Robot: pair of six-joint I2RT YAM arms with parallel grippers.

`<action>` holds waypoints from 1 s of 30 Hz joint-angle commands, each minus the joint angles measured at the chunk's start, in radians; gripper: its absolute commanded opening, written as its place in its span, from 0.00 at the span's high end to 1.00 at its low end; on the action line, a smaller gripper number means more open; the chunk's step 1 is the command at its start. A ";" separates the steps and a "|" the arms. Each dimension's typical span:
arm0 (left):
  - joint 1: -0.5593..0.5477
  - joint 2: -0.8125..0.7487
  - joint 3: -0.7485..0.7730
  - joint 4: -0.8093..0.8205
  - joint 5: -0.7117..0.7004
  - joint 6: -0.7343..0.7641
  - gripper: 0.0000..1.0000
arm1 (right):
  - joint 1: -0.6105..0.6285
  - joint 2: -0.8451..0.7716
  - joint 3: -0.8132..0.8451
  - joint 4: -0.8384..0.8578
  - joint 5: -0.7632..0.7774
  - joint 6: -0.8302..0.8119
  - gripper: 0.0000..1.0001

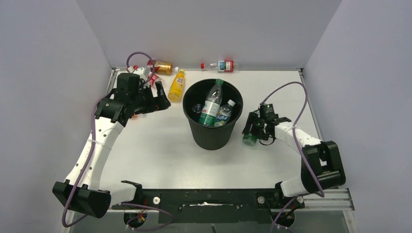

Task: Put the plastic bottles in the bin
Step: Pick up the plastic bottle at the center of the board.

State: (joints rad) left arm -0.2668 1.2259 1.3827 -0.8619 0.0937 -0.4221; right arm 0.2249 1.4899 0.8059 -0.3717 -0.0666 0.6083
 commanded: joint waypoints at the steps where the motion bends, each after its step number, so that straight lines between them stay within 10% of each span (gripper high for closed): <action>1: -0.005 0.001 0.024 0.022 0.005 0.002 0.11 | 0.043 -0.191 -0.061 0.013 0.028 0.028 0.48; 30: -0.038 0.027 -0.033 0.077 -0.015 -0.003 0.11 | 0.305 -0.490 0.509 -0.383 0.133 -0.020 0.51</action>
State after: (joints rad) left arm -0.3004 1.2602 1.3502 -0.8455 0.0830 -0.4324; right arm 0.4866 1.0534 1.2270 -0.7513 0.0307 0.5953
